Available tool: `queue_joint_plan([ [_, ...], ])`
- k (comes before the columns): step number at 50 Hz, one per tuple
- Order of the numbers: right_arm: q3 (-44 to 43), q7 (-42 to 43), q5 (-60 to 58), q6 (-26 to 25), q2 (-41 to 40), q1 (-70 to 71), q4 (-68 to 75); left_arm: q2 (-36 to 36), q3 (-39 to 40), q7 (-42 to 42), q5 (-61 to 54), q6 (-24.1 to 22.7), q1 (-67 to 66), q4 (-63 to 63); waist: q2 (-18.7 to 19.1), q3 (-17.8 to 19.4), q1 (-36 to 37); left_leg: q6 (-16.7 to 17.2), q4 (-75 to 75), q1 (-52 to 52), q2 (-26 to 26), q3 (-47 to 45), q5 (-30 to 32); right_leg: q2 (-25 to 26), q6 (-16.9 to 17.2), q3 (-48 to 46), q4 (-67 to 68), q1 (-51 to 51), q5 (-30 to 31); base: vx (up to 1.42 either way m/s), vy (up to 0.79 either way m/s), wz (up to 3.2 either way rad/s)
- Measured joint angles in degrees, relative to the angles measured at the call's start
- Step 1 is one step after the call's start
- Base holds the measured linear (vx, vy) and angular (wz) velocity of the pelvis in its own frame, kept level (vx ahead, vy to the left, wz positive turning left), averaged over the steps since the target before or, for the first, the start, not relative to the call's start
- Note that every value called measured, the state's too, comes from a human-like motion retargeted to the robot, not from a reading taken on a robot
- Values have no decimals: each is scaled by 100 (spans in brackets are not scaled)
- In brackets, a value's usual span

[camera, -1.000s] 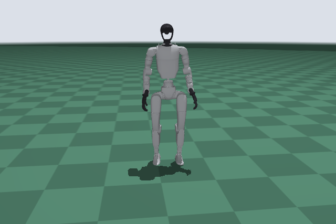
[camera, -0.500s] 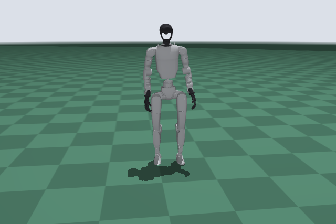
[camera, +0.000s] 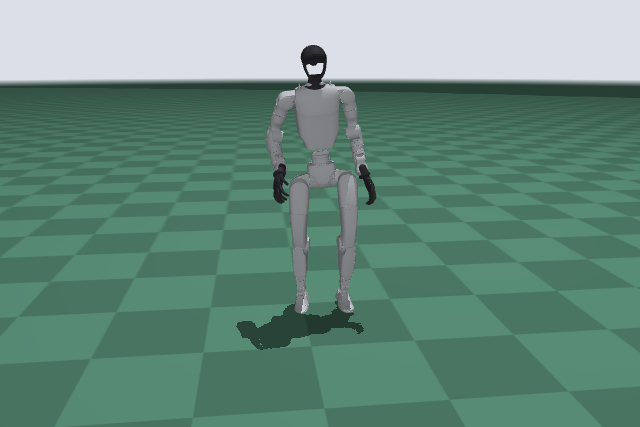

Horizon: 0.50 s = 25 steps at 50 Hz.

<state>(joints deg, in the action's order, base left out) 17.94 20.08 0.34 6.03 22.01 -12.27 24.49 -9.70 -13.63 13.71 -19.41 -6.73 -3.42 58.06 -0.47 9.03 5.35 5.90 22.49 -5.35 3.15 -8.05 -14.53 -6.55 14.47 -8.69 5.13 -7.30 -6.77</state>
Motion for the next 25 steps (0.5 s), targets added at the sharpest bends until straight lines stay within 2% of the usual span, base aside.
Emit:
queue_joint_plan([
  [5, -101, -235, 464, 305, 276, -141, -1896, -29, 5, -26, -19, -45, -190, -191, -3, -25, 41, 17, -490, -146, 57, -84, -124, -30, 52, -66, -108, -28, -26, 8, 8, 8],
  [10, -122, -494, 985, 427, 315, -213, -3508, -86, 143, -24, -94, 10, -313, -221, -51, -102, 199, 179, -1011, -22, 100, 128, 341, 28, -27, -117, -142, -125, -170, 16, 9, 7],
  [13, -52, -462, 1261, 409, 442, -17, -4333, -209, 184, 234, -401, 150, -382, -252, -122, -146, 257, 172, -1149, 153, 120, 284, 402, 20, -182, -190, 180, -103, -340, 20, 10, 18],
  [15, -7, -418, 1246, 453, 632, 269, -4842, -352, 178, 421, -696, 226, -463, -311, -141, -192, 328, 133, -1173, 286, 49, 355, 356, -101, -486, -598, 831, 66, -543, 21, 10, 16],
  [18, 130, -336, 372, 436, 923, 1156, -5376, -466, 219, 397, -695, 270, -449, -232, -97, -109, 274, 181, -1197, 594, -66, 556, 296, 59, -774, -341, 1928, 357, -405, 21, 10, 42],
  [20, 212, -280, -432, 103, 1095, 1921, -5632, -430, 434, 148, 94, 513, -362, -14, -54, -108, 327, 255, -1182, 727, -182, 631, 203, 111, -1058, -249, 3046, 862, -293, 19, 7, 20],
  [23, 460, -384, -1605, -137, 1407, 3391, -5736, -491, 639, -167, 769, 707, -235, 290, -78, -244, 361, 280, -1127, 764, -271, 753, 115, 203, -1228, -95, 4333, 1743, -411, 17, 3, 28],
  [25, 719, -460, -2316, -199, 1598, 4463, -5616, -584, 702, -278, 903, 733, -144, 435, -108, -343, 392, 313, -1082, 762, -313, 839, 65, 194, -1283, -147, 4706, 2216, -529, 19, 0, 43],
])
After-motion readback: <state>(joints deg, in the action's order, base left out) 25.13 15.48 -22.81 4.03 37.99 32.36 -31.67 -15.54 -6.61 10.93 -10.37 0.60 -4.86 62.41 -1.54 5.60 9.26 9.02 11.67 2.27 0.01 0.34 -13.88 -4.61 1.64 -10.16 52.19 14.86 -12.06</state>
